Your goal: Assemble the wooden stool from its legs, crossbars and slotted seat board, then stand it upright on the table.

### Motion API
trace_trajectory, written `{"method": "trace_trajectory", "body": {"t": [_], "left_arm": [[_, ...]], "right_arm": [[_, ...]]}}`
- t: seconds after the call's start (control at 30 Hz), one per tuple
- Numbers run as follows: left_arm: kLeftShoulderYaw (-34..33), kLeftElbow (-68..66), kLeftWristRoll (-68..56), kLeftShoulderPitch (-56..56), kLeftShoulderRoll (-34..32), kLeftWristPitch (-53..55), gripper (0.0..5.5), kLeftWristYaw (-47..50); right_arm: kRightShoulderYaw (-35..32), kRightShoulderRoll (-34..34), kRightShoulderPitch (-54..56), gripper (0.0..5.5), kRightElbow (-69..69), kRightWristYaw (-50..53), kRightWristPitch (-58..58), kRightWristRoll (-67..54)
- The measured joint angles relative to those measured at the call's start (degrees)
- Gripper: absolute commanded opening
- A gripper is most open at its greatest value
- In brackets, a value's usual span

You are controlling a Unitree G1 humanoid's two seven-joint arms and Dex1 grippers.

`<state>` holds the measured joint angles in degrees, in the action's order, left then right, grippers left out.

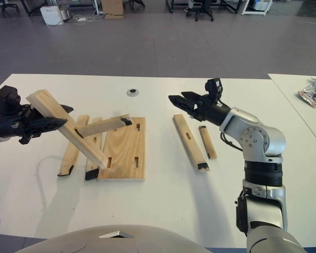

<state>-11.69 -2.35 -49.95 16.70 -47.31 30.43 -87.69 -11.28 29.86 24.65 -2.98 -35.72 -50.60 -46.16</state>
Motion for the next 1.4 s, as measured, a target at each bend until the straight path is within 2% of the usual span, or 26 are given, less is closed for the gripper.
{"method": "trace_trajectory", "body": {"t": [0.27,0.77,1.07,1.2,1.4], "left_arm": [[1.9,-0.4,5.3,0.0,2.1,-7.1,2.06,-1.4],[2.8,2.1,6.0,-0.1,3.9,-7.9,2.06,-0.9],[6.1,1.4,10.0,0.5,4.6,-11.3,2.06,-1.2],[7.5,5.6,10.6,-2.4,4.4,-14.6,2.06,-1.1],[8.4,10.7,9.7,-11.9,7.2,-19.6,2.06,6.2]], "right_arm": [[0.0,-0.4,0.0,4.05,0.0,0.0,0.0,0.7],[0.0,-1.3,0.0,4.05,-0.1,-0.1,0.0,1.1],[0.0,-1.8,-0.4,4.05,-0.4,0.0,0.0,1.1],[0.0,-2.5,-0.8,4.05,-1.6,0.2,0.0,1.1],[-0.1,-3.4,-2.0,4.05,-2.5,0.6,-0.2,1.0]]}}
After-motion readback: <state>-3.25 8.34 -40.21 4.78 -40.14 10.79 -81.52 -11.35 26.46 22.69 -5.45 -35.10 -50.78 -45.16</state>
